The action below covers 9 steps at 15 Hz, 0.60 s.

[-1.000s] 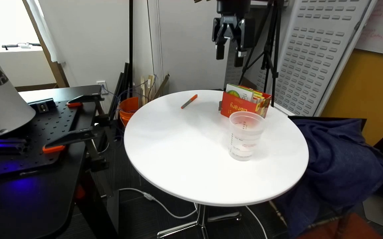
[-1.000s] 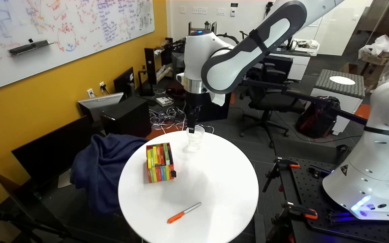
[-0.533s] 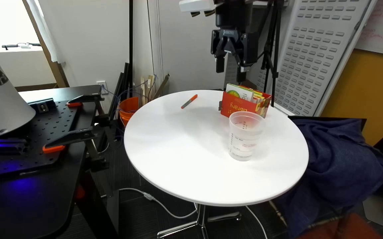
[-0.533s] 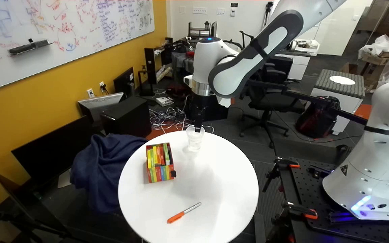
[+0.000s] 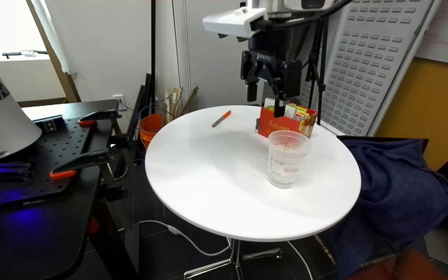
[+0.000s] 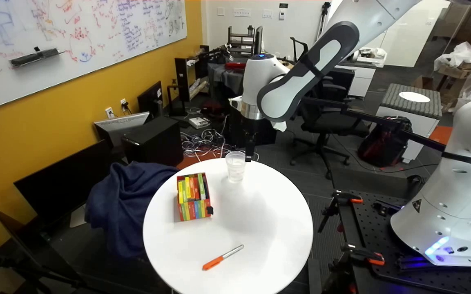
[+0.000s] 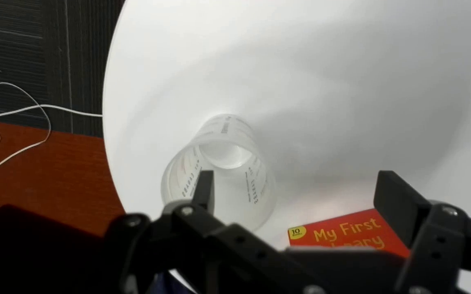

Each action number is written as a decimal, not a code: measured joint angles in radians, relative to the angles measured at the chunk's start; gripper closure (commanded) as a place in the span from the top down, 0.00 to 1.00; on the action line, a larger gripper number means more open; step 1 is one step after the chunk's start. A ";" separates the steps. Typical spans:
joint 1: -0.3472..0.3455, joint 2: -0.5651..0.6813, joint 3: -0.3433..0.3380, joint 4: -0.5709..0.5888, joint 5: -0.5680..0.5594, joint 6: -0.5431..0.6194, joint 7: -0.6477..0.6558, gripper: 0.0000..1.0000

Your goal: Remove the marker from the cup and place it on the table and move the cup to the left

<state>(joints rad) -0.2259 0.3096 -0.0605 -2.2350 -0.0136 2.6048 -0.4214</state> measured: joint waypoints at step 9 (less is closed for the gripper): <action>-0.051 0.077 0.050 0.024 0.009 0.056 -0.172 1.00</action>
<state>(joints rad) -0.2772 0.3862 -0.0106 -2.2106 -0.0043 2.6607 -0.5931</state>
